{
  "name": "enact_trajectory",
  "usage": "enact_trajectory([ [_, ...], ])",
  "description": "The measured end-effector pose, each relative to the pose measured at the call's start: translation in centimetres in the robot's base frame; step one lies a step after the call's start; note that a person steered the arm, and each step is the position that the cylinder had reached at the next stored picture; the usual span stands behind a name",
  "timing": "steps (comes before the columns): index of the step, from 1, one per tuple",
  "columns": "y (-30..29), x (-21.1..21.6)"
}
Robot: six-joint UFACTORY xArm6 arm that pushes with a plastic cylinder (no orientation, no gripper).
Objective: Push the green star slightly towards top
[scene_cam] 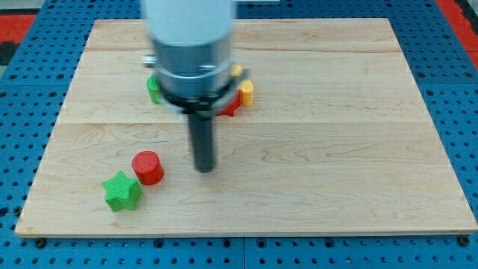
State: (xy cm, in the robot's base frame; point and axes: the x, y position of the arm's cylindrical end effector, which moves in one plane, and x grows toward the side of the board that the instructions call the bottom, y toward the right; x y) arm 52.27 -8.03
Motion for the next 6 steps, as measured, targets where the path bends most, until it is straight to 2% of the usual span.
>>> enact_trajectory([
  [1, -4.7, -0.4],
  [2, -4.8, -0.7],
  [3, 3.2, 1.0],
  [4, -0.9, 7.6],
  [5, -7.3, 9.0],
  [6, -10.2, 6.6],
])
